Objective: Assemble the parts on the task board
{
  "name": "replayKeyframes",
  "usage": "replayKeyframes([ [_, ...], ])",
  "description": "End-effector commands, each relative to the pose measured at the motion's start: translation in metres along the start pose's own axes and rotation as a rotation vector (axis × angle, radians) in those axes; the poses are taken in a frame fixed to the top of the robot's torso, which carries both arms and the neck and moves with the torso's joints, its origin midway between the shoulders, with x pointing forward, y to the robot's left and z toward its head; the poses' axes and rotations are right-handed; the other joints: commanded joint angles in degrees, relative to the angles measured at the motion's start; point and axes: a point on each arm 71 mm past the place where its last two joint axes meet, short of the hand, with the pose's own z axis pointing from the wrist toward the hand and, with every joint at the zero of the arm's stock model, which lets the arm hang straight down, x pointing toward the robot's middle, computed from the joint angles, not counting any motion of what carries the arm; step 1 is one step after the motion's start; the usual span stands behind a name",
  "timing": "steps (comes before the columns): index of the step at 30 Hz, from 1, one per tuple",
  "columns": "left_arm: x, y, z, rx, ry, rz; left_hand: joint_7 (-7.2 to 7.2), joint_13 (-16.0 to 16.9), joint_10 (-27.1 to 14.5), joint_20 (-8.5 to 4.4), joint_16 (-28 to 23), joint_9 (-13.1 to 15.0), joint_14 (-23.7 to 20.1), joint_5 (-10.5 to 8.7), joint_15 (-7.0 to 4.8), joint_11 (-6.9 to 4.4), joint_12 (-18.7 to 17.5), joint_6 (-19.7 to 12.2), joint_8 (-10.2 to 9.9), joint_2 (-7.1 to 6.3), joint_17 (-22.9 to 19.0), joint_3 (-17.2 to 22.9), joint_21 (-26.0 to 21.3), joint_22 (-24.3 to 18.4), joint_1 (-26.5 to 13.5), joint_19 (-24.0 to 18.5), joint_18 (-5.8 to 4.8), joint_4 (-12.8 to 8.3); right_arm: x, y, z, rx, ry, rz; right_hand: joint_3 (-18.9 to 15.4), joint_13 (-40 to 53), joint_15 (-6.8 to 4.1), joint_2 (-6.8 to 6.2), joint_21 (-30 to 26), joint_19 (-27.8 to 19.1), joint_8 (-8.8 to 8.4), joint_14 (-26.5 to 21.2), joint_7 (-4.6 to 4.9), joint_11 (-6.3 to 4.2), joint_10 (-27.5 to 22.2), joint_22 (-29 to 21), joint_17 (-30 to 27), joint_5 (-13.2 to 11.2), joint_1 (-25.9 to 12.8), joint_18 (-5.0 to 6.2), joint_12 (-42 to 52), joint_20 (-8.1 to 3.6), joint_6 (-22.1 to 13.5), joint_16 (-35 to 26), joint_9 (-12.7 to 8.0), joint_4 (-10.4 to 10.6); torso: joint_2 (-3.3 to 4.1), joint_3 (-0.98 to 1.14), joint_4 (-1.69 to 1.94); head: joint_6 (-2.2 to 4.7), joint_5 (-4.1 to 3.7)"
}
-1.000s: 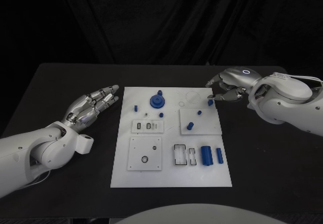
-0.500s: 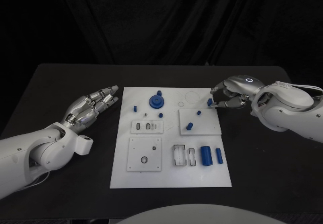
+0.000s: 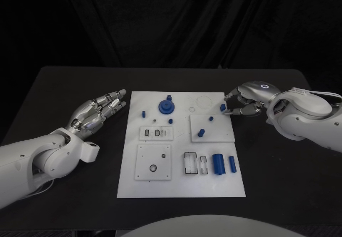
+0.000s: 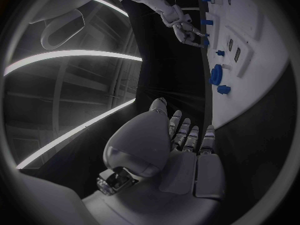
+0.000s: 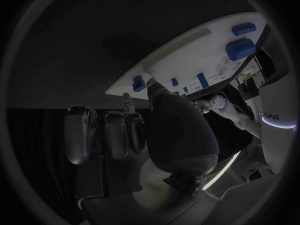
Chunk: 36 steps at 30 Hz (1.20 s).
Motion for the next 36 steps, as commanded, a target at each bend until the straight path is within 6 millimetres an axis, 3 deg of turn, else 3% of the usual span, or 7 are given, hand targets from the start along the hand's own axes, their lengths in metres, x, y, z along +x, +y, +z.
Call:
replayKeyframes([
  [1,0.002,-0.008,0.0,0.116,0.016,-0.014,0.24,-0.1,-0.1,0.44,-0.1,0.1,-0.1,0.26,0.42,0.29,-0.2,0.1,0.2,-0.06,0.0,0.3,0.0,0.1,0.6,0.1,0.48,0.1,0.002,-0.002,0.0,0.021,0.012,-0.008,0.5,15.1,-0.26,0.12,-0.6,0.7,0.43,5.9,-0.07,-0.35,6.1,12.2,15.1,0.9,0.9,-0.51,0.1,-0.05,0.6,0.2,0.0,-0.2,-0.06,-0.05,0.03,-0.15,0.02],
  [4,0.002,-0.008,0.001,0.115,0.018,-0.016,0.24,-0.1,-0.2,0.44,-0.1,0.1,-0.1,0.26,0.42,0.3,-0.2,0.1,0.2,-0.09,0.0,0.3,0.0,0.1,0.6,0.1,0.48,0.1,0.003,-0.001,0.001,0.016,0.014,-0.008,0.7,15.1,-0.31,0.42,-0.7,0.6,0.62,5.9,-0.09,-0.39,6.1,12.1,15.1,2.8,1.9,-0.48,0.1,-0.09,1.2,0.2,0.1,-0.4,-0.05,-0.05,0.08,-0.15,-0.04],
  [12,0.002,-0.007,0.001,0.113,0.02,-0.017,0.24,-0.1,-0.2,0.45,-0.1,0.1,-0.2,0.26,0.42,0.31,-0.3,0.0,0.2,-0.1,0.0,0.3,0.0,0.1,0.6,0.0,0.48,0.1,0.005,0.001,0.005,0.002,0.012,-0.009,0.9,15.1,-0.36,0.78,-0.8,0.6,0.74,5.9,-0.17,-0.45,6.1,12.1,15.1,5.1,3.0,-0.47,0.1,-0.15,1.8,0.2,0.3,-0.5,0.0,-0.04,0.09,-0.37,-0.17],
  [18,0.003,-0.006,0.001,0.111,0.022,-0.02,0.25,-0.1,-0.2,0.48,-0.1,0.1,-0.2,0.32,0.44,0.35,-0.3,0.0,0.2,-0.08,0.0,0.4,0.0,0.1,0.7,0.1,0.49,0.1,0.008,0.001,0.008,-0.004,0.015,-0.011,0.9,15.1,-0.37,0.86,-0.9,0.6,0.73,5.9,-0.17,-0.47,6.1,12.1,15.1,5.3,3.1,-0.46,0.1,-0.16,1.9,0.2,0.3,-0.6,0.06,0.04,0.21,-0.26,-0.21],
  [28,0.002,-0.005,0.0,0.104,0.024,-0.022,0.29,-0.1,-0.2,0.54,-0.1,0.1,-0.2,0.38,0.51,0.44,-0.3,-0.1,0.2,-0.03,0.0,0.5,0.0,0.1,0.8,0.0,0.49,0.0,0.012,0.004,0.012,-0.013,0.018,-0.01,1.0,15.1,-0.38,1.07,-1.0,0.6,0.73,5.9,-0.14,-0.47,6.1,12.1,15.1,5.4,3.2,-0.44,0.1,-0.17,1.9,0.2,0.3,-0.6,-0.06,-0.07,-0.03,-0.52,0.29],
  [36,0.002,-0.004,0.0,0.097,0.027,-0.025,0.31,-0.1,-0.2,0.55,-0.1,0.1,-0.2,0.38,0.53,0.46,-0.3,-0.1,0.2,-0.03,0.0,0.5,0.0,0.1,0.8,0.0,0.49,0.0,0.013,0.004,0.014,-0.005,0.02,-0.012,1.2,15.1,-0.39,1.45,-2.5,-0.4,0.98,5.9,-0.07,-0.43,6.1,11.6,15.1,5.8,3.7,-0.06,0.1,-0.18,2.6,0.2,0.5,-0.7,-0.02,-0.01,0.1,-0.58,0.36],
])
